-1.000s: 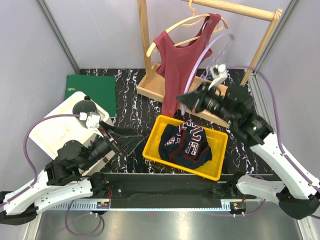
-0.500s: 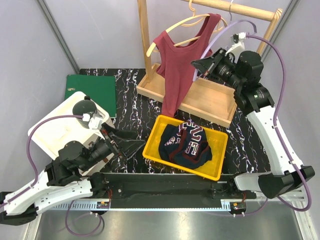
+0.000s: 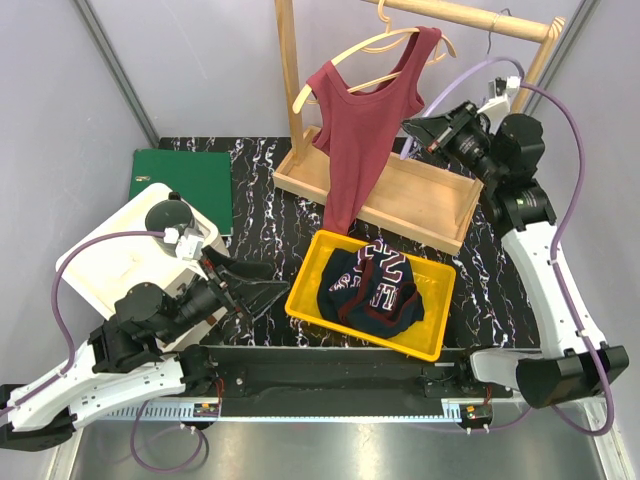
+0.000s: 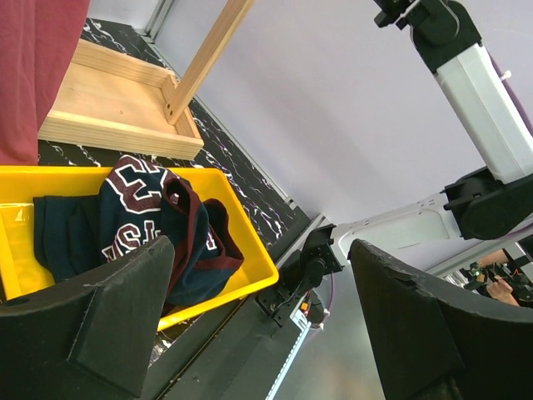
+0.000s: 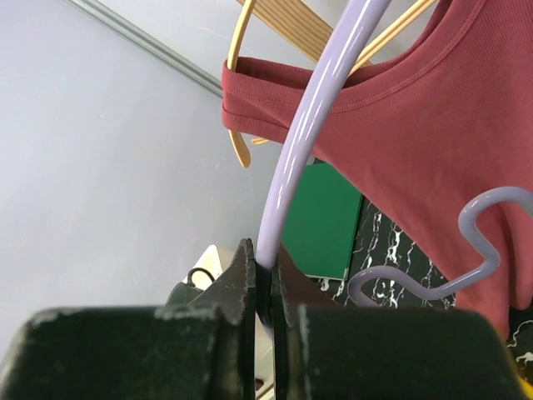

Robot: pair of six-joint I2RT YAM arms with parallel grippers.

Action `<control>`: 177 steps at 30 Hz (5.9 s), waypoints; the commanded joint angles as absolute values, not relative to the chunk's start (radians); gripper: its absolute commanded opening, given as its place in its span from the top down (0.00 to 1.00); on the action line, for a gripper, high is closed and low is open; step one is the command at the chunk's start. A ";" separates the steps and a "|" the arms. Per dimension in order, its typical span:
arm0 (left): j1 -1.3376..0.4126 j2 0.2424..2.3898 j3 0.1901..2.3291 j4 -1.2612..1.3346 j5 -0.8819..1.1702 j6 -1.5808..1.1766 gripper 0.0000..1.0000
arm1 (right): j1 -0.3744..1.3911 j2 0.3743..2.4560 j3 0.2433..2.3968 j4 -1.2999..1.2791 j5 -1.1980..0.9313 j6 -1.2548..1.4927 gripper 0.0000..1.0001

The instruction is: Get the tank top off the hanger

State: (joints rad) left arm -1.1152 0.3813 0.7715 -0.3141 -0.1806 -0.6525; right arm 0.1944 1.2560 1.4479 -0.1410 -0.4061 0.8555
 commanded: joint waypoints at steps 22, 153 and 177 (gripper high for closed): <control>-1.115 0.439 0.848 -0.347 -0.143 -0.597 0.07 | 0.153 0.954 1.249 -0.245 -0.327 0.841 0.30; -0.492 1.464 2.066 -0.293 0.356 -0.382 1.00 | 0.153 0.546 1.144 -0.825 -0.483 0.430 0.00; -0.492 0.927 1.370 -0.281 0.445 -0.430 1.00 | 0.923 1.081 1.468 -0.680 -0.094 0.434 0.01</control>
State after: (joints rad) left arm -0.4938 0.9821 1.3777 -0.3779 0.3828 -0.4202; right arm 0.7086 0.9771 1.3537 -0.7280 -0.4385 0.4721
